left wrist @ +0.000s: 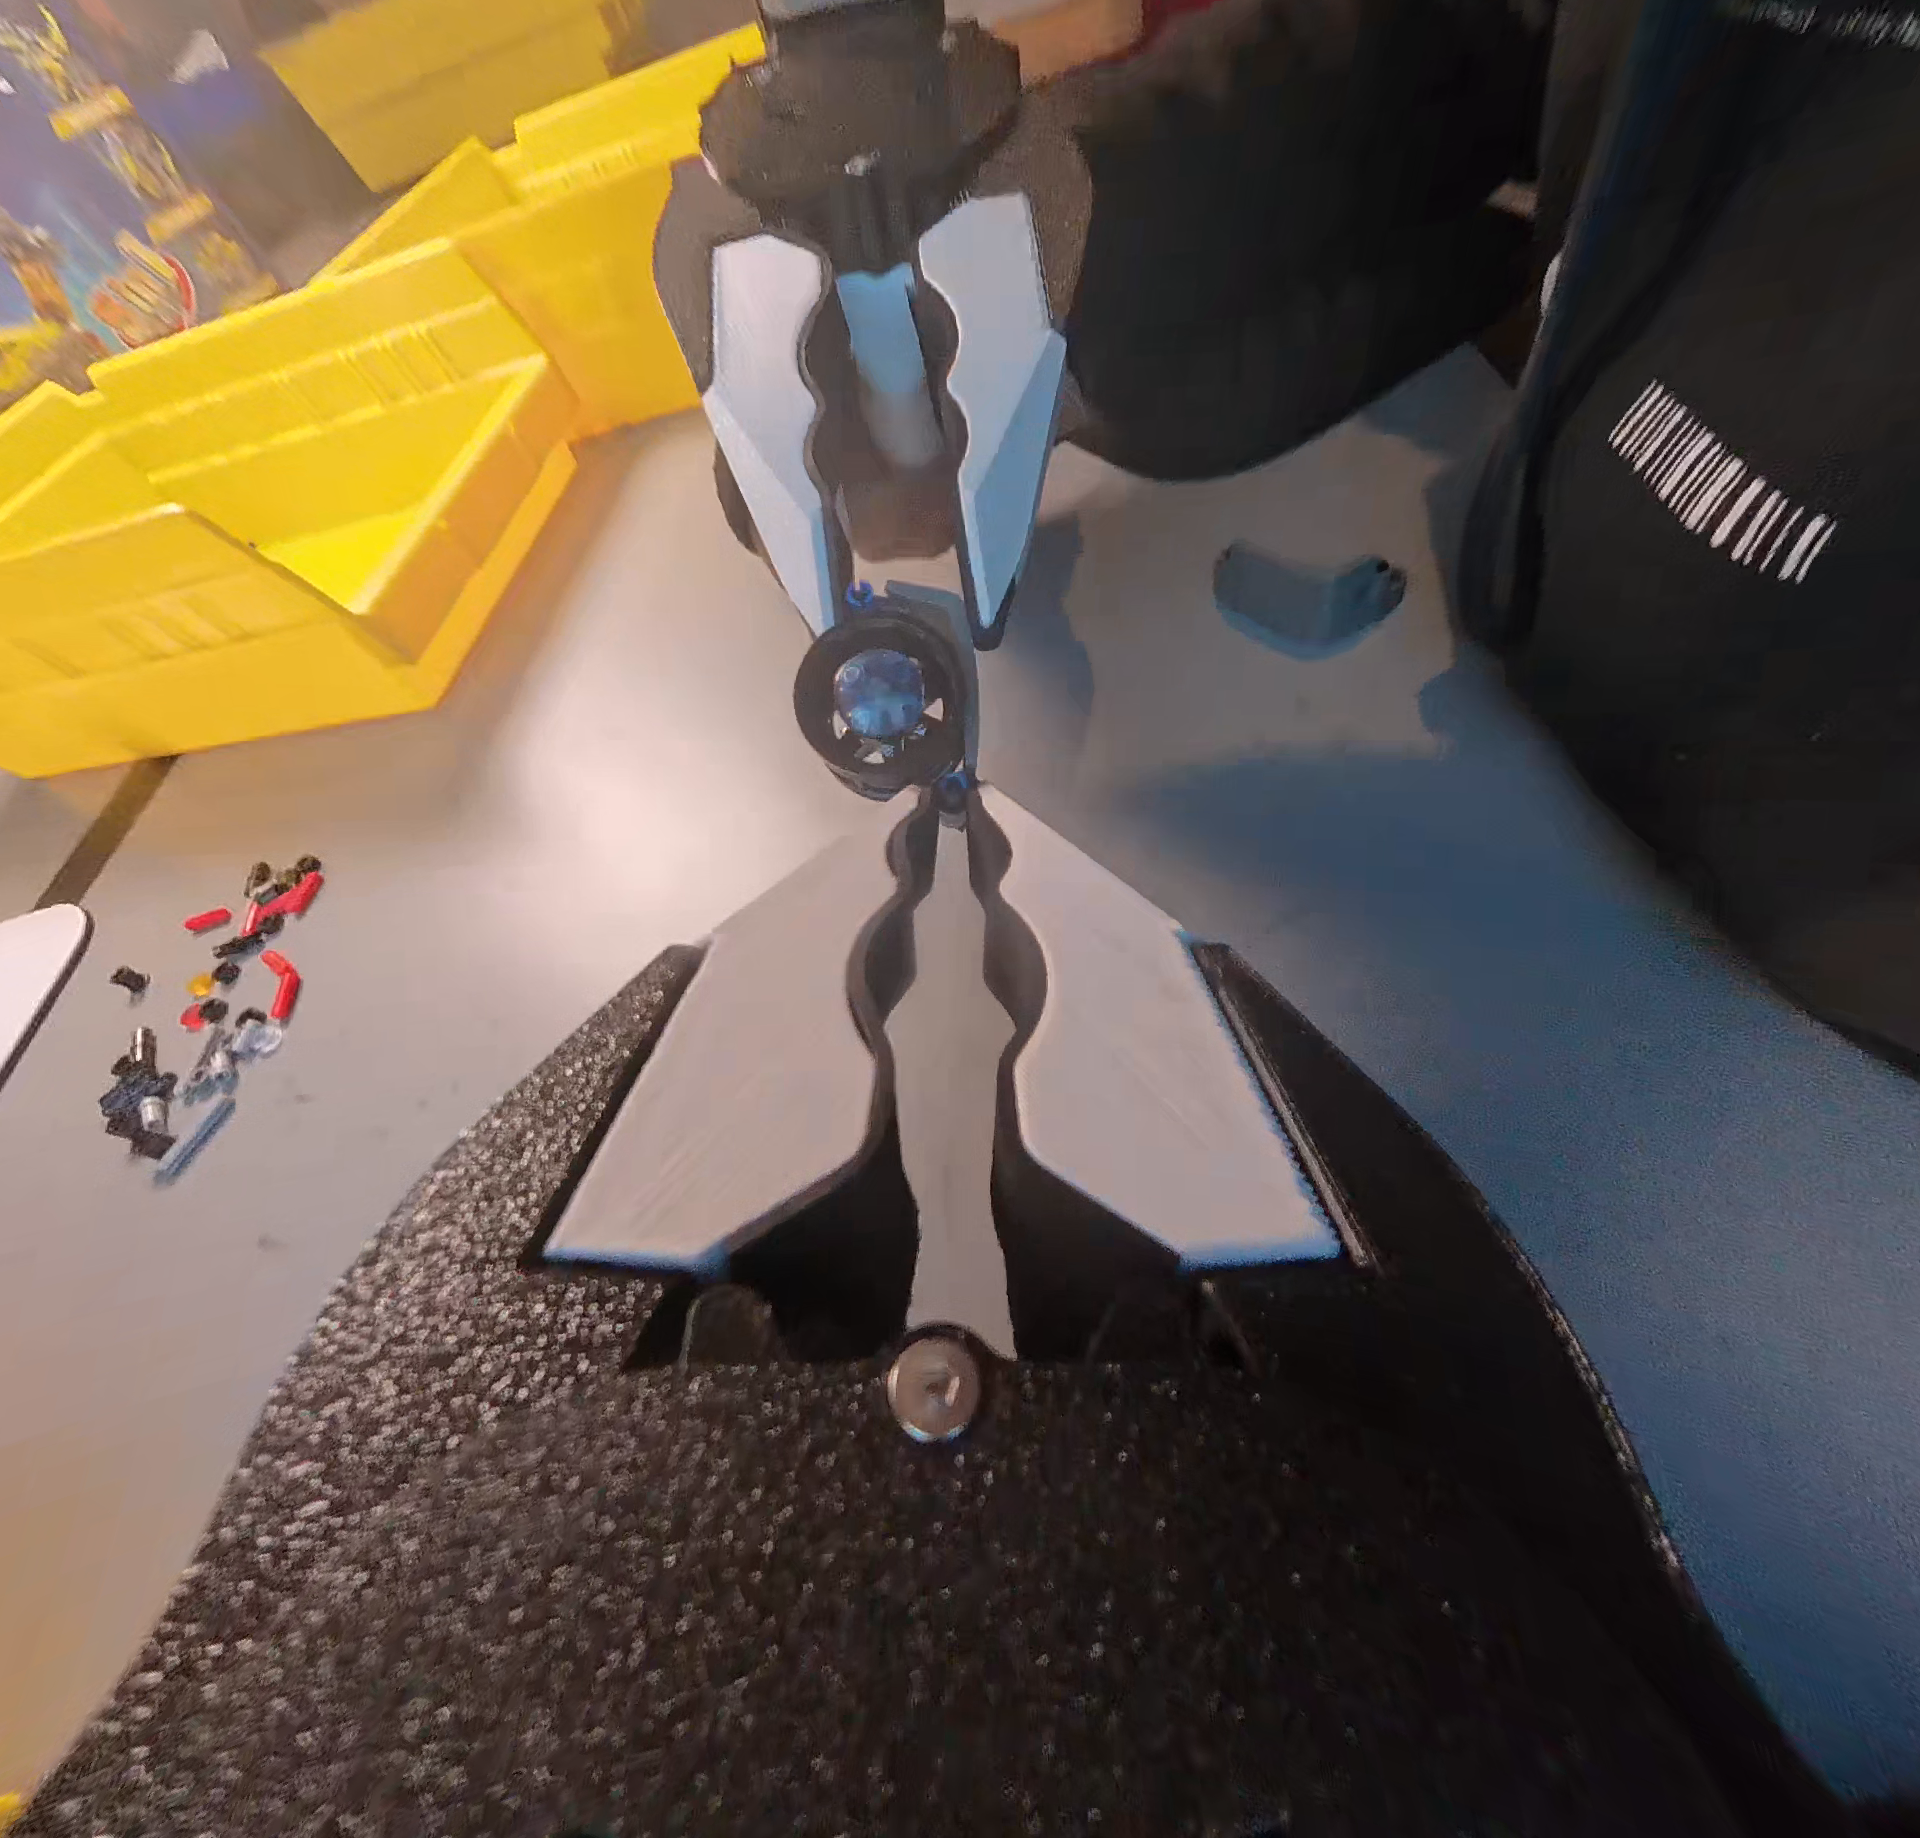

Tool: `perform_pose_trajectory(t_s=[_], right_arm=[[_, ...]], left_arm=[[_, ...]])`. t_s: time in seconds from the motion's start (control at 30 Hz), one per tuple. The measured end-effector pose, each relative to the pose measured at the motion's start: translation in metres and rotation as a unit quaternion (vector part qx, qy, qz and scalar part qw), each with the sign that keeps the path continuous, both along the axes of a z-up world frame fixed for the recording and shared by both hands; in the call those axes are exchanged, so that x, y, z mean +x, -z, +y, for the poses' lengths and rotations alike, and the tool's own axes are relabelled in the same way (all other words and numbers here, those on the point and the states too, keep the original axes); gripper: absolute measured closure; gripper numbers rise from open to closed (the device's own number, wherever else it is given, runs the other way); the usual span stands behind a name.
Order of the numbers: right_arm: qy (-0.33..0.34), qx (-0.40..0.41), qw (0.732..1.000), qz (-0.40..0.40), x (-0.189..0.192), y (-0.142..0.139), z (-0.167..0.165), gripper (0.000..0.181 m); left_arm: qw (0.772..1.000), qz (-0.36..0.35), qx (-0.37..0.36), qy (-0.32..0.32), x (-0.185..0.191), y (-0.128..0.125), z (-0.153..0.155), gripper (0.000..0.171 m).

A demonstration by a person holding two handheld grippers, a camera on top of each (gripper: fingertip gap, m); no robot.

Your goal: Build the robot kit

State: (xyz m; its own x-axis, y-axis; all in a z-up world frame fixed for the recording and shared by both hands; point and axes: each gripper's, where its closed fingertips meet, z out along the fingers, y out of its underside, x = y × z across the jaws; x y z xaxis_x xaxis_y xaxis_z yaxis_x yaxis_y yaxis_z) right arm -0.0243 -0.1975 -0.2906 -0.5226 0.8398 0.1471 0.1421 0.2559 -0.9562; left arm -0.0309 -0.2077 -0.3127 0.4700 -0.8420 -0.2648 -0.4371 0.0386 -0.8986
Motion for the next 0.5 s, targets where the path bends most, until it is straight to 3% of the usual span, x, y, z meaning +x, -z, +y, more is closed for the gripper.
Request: perform_pose_trajectory(t_s=[0.13,0.3,0.4,0.5], right_arm=[[0.009,-0.010,0.999,0.037,-0.001,-0.015,0.001,0.155],[0.009,-0.034,0.998,0.046,0.000,-0.026,0.001,0.131],[0.008,-0.013,1.000,0.025,0.003,-0.017,0.004,0.123],[0.007,-0.013,1.000,0.009,0.005,-0.012,0.008,0.122]], left_arm=[[0.998,-0.060,0.011,0.008,0.000,-0.019,-0.001,0.168],[0.993,-0.117,0.012,0.023,0.005,-0.034,-0.004,0.168],[0.995,-0.087,0.036,0.013,0.006,-0.034,-0.002,0.168],[0.997,-0.003,0.082,-0.010,0.007,-0.027,0.002,0.168]])
